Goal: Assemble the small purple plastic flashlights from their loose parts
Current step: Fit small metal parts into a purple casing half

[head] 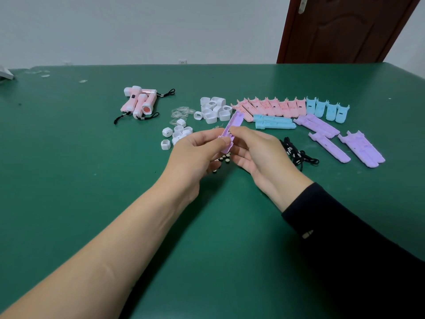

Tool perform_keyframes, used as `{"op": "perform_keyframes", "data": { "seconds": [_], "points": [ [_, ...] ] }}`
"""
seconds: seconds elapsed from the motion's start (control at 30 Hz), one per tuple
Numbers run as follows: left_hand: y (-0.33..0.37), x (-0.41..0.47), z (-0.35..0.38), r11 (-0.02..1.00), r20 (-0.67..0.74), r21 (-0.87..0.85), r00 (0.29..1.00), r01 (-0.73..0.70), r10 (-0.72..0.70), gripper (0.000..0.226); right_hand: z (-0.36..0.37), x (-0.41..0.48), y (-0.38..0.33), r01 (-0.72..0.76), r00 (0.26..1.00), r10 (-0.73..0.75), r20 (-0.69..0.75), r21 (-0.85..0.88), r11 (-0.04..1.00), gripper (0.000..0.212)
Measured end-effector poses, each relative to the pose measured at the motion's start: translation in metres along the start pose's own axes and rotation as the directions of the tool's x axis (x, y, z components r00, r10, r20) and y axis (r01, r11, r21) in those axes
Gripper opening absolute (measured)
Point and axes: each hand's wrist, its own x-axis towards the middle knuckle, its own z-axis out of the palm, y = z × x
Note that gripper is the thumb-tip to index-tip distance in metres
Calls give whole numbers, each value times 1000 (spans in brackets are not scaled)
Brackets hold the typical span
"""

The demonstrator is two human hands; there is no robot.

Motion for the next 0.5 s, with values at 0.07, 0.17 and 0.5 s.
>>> {"op": "perform_keyframes", "data": {
  "seconds": [0.07,0.17,0.5],
  "points": [
    [0,0,0,1000,-2,2,1000,1,-1,19,0,0,0,-1,1000,1,1,5,1000,14],
    [-1,1,0,1000,-5,-2,1000,3,-3,18,0,1,0,-5,1000,5,1,16,1000,14],
    [-3,2,0,1000,-2,8,1000,9,-9,18,2,1,5,22,999,-23,-23,-43,999,13]
  ]
}}
